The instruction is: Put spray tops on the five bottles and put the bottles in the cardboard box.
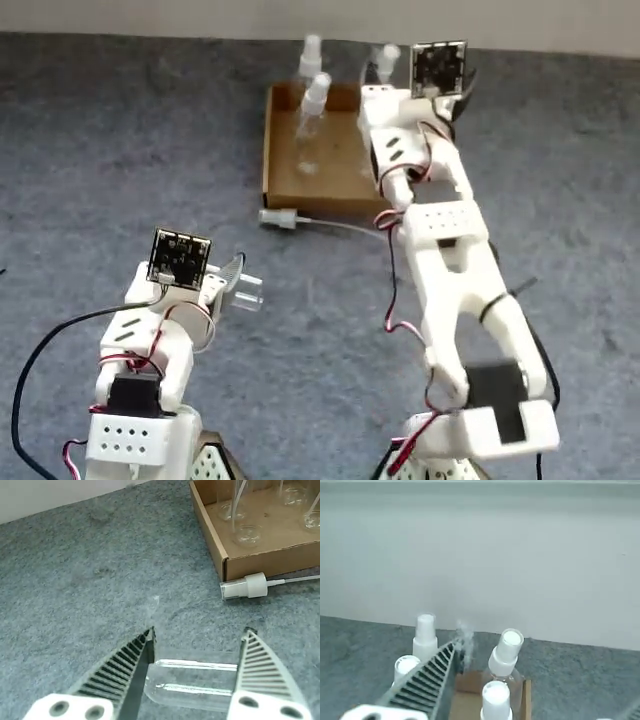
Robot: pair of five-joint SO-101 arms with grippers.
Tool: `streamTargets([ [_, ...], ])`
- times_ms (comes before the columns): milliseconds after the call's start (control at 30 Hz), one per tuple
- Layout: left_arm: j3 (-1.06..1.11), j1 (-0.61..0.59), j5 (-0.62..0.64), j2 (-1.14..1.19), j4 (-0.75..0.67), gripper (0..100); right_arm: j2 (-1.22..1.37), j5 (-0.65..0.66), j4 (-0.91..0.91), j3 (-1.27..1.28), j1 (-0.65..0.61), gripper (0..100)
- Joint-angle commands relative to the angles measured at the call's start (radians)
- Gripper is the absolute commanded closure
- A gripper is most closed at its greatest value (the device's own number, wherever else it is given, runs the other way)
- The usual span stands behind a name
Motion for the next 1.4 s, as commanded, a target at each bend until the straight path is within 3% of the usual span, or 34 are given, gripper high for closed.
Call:
streamTargets([
  [0, -0.004, 0.010, -0.008, -0.013, -0.006, 79, -0.114, -0.006, 0.125, -0.090, 0.010, 53.3],
  [567, 0.033, 0.008, -0.006, -0.013, -0.061, 79, -0.421, -0.005, 0.636, -0.053, 0.015, 53.5],
  [767, 0.033, 0.007, -0.006, -0.013, -0.061, 79, -0.529, -0.003, 0.814, 0.047, 0.013, 63.1],
  [933, 0.035, 0.007, -0.006, -0.013, -0.061, 79, -0.657, -0.005, 0.871, 0.186, 0.013, 73.1],
  [1233, 0.044, -0.050, -0.005, -0.013, -0.061, 79, -1.084, 0.005, 0.891, 0.610, 0.012, 73.6],
  [1367, 0.008, -0.091, -0.003, -0.005, -0.058, 79, -1.214, 0.124, 0.952, 0.748, 0.010, 73.6],
])
